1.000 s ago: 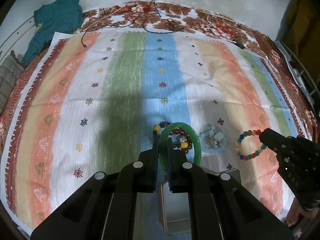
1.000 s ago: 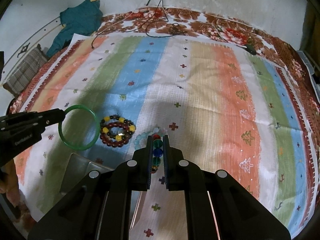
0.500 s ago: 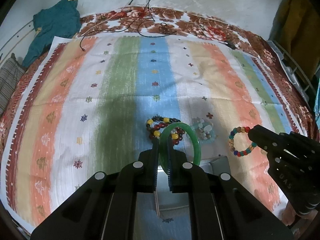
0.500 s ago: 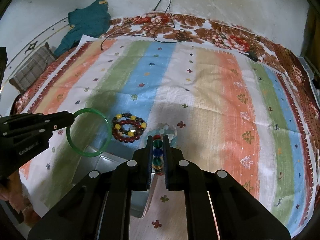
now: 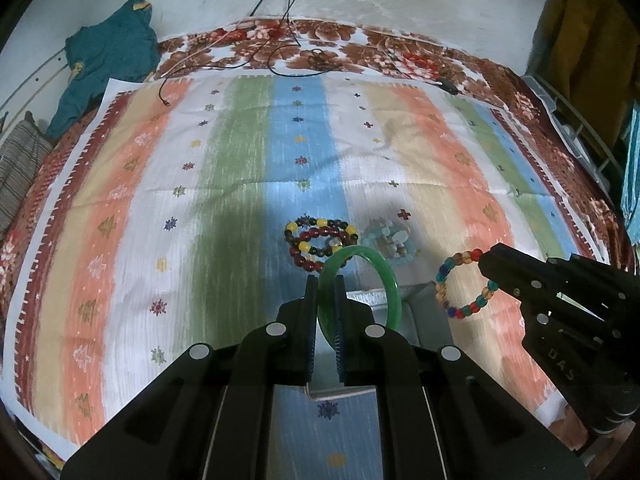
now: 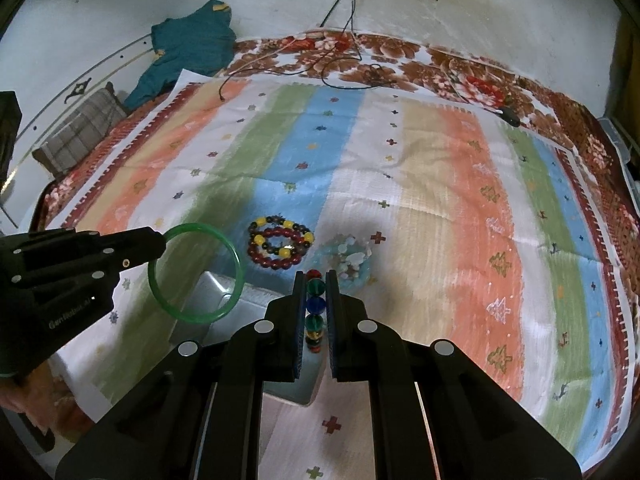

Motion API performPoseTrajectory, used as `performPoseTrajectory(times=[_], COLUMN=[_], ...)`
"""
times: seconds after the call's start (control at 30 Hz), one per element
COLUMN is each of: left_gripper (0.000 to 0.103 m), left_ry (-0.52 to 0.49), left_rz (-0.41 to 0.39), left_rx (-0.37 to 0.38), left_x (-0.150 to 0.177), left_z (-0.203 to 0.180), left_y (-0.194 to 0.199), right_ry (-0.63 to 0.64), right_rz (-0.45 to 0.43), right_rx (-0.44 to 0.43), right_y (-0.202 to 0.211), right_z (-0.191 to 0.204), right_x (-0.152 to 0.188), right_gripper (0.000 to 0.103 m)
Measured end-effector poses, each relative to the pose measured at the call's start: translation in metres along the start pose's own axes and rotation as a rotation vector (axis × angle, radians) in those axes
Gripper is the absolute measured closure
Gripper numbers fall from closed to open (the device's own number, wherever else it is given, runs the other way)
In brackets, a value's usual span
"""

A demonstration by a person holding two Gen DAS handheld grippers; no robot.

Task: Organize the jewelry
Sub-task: 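Lift the green bangle with the left gripper and carry it over the silver tin, then open the left gripper to drop the green bangle into the tin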

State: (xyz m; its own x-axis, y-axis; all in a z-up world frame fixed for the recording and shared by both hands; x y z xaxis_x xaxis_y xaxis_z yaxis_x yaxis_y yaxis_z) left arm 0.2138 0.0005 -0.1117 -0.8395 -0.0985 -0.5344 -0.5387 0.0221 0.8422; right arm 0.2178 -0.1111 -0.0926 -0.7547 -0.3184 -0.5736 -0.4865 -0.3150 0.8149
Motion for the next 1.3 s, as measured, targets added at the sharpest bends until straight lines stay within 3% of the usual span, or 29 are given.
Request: performPoseTrajectory(times=[0.67, 0.83, 0.9, 1.0, 1.3], left_gripper=[0.096, 0.093, 0.079, 0.078, 0.065], left_ry=[0.042, 0.053, 0.064, 0.086, 0.113], left_rz=[-0.021, 0.001, 0.012, 0.011, 0.019], left_rx=[0.023, 0.04, 0.021, 0.005, -0.036], left_x=[0.021, 0.024, 0.024, 0.022, 0.015], left_z=[0.005, 0.006, 0.01, 0.017, 0.032], left_y=[0.023, 0.02, 0.017, 0.015, 0.007], right_ry=[0.001, -0.012, -0.034, -0.067, -0.099], right_rz=[0.023, 0.067, 0.07, 0.052, 0.071], right_rx=[-0.023, -0.006, 0.007, 0.013, 0.029], right_y=[0.007, -0.001, -0.003, -0.001, -0.012], right_z=[0.018, 0.012, 0.004, -0.006, -0.022], right_x=[0.027, 0.033, 0.032, 0.029, 0.025], right_gripper=[0.092, 0.092, 0.086, 0.066, 0.057])
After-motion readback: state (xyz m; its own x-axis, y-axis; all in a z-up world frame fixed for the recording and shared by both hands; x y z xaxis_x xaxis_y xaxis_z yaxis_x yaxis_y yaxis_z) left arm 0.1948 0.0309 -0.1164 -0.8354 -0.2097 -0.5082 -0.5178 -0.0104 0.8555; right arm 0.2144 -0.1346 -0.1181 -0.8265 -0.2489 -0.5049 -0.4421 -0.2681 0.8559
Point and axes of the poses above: each gripper's, at about its wrist camera, not at the fingertips, and y roughly against the way its jaws point, z to its left, x to its underside, the point moved 9 cm from there along -y, roughly the way its jaws point, and after that the axes turned 3 degrees about -x, right-handed, at the moved point
